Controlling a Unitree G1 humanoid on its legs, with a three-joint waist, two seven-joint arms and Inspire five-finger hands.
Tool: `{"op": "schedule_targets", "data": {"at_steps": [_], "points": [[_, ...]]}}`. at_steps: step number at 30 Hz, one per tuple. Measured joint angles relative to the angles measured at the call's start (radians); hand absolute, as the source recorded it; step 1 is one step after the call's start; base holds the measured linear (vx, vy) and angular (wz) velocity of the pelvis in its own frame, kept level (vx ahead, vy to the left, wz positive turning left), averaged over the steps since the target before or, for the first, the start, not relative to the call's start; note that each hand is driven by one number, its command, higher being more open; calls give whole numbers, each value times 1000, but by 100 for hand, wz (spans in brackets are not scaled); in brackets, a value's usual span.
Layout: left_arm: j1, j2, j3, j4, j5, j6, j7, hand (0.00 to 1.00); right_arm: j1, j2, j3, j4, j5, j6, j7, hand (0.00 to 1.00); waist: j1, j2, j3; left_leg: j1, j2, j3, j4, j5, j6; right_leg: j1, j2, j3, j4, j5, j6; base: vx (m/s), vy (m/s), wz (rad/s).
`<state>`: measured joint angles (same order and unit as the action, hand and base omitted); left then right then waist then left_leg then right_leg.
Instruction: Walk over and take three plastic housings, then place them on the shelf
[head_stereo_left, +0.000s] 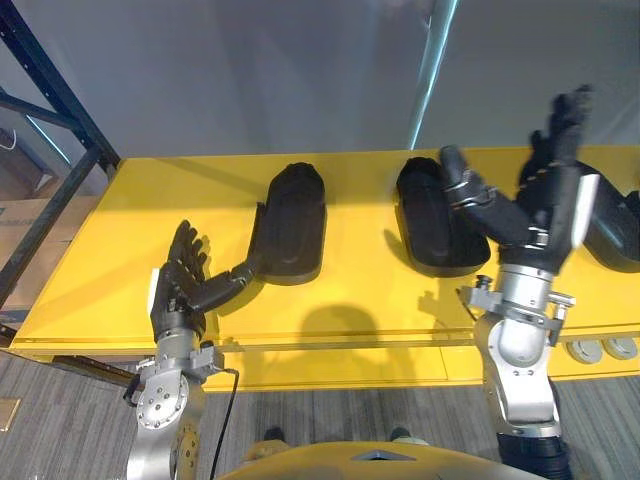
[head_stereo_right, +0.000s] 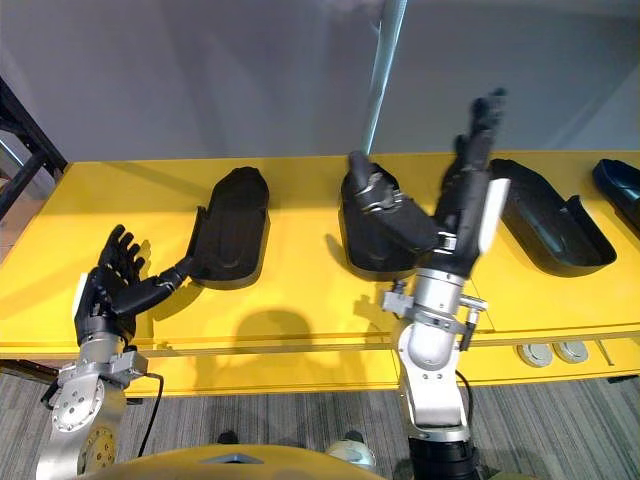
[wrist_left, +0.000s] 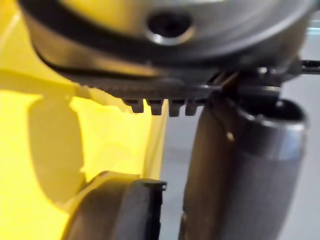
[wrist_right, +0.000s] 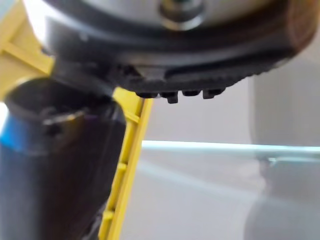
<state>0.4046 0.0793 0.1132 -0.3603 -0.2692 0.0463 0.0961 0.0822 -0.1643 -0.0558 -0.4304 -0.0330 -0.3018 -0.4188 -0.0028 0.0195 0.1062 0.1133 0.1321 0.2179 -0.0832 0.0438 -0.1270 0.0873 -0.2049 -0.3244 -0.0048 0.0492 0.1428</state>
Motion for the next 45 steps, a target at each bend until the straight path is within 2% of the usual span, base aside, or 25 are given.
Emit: {"op": "schedule_targets", "data": {"at_steps": [4, 9, 18, 45], "points": [[0, 6, 0, 11, -33, 2, -38, 100, 4, -32, -75, -2, -2, -1, -42, 100, -1, 3, -3, -1, 0, 2, -1, 0, 0, 0, 0, 0, -3, 2, 2, 0, 0, 0], [0, 15, -1, 11, -65, 7, -107, 100, 18, -40, -130, -25, -1, -1, -47, 100, -3, 10, -7, -4, 0, 5, 0, -3, 0, -1, 1, 0, -13, 6, 4, 0, 0, 0], [-3, 47, -39, 32, -129, 20, -194, 100, 22, -40, -134, -25, 1, -1, -43, 100, -5, 12, -8, -6, -1, 11, 1, -7, -1, -7, 1, 4, -14, 6, 4, 0, 0, -1], [-5, 89, -37, 39, -164, 17, -258, 100, 21, -40, -161, -25, 1, -6, -48, 100, -1, 13, 10, -6, -2, 22, 10, -21, -1, -10, -2, 13, -14, 5, 5, 0, 0, 0]]}}
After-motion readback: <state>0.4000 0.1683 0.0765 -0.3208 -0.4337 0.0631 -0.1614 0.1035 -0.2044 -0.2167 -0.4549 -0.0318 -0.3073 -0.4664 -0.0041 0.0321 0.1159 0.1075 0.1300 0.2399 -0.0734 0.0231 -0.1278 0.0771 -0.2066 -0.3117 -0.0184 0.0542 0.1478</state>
